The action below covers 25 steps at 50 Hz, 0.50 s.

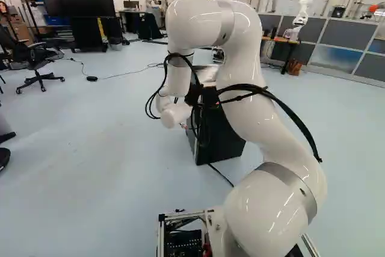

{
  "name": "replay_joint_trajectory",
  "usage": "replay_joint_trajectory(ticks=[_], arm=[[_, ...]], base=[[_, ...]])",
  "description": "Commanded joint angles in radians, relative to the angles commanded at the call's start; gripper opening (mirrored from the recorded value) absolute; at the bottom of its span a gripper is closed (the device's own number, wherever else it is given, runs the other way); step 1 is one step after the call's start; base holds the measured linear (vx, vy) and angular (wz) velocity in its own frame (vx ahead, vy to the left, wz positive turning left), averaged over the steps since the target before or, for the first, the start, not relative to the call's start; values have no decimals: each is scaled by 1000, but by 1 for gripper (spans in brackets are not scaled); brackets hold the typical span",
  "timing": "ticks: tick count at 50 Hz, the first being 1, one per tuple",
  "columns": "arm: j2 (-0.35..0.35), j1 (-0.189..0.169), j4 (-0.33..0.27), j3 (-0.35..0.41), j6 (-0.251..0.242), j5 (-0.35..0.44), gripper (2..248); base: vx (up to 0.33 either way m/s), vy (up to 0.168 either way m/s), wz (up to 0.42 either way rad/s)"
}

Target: Grab a drink from the fridge

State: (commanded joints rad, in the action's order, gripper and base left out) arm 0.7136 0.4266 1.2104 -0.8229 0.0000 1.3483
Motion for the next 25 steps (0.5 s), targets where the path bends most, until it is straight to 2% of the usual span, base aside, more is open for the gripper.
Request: replay_joint_trajectory(ticks=[25], arm=[[1, -12, 0, -1, 0, 42, 247]], base=[[0, 0, 0]])
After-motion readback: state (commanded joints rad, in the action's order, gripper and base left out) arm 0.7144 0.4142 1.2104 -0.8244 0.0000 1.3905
